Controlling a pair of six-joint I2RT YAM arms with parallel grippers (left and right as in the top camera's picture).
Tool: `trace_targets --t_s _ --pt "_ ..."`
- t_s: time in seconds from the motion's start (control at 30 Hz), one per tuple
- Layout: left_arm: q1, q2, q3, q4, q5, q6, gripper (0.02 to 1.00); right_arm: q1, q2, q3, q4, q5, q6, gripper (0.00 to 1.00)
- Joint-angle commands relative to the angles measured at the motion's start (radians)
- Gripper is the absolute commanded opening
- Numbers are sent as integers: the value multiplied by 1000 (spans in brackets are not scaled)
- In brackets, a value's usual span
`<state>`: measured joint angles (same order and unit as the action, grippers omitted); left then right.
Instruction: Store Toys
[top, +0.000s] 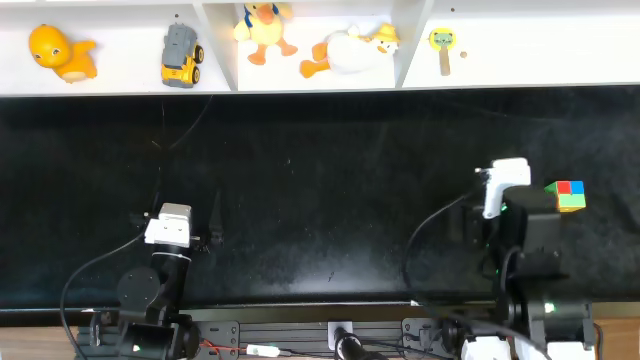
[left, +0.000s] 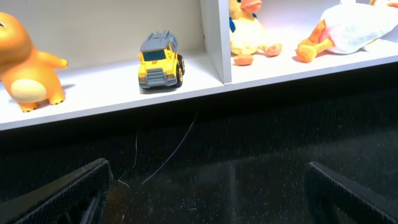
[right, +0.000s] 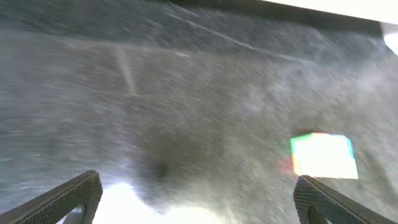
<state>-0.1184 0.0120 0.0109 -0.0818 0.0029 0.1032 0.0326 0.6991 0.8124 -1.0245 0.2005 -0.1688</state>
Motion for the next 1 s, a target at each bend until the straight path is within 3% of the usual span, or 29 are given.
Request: trace_targets --t_s 0.03,0.17,0.33,0.43,0.87,1.0 --pt "-5 -10 -3 -2 -5 -11 998 -229 79 -2 0 -6 -185 965" --pt "-5 -10 -3 -2 -5 -11 998 -497 161 -2 -2 -150 -341 958" --pt "-5 -10 -3 -2 -5 -11 998 -758 293 -2 59 -184 -468 958" --pt "-5 -10 -3 -2 -5 -11 998 -859 389 -2 143 -224 -525 961" --pt "-5 -10 -3 -2 -5 -11 998 -890 723 -2 498 -262 -607 958" --pt "-5 -10 -3 -2 -5 -11 998 -887 777 -2 530 -330 -614 965"
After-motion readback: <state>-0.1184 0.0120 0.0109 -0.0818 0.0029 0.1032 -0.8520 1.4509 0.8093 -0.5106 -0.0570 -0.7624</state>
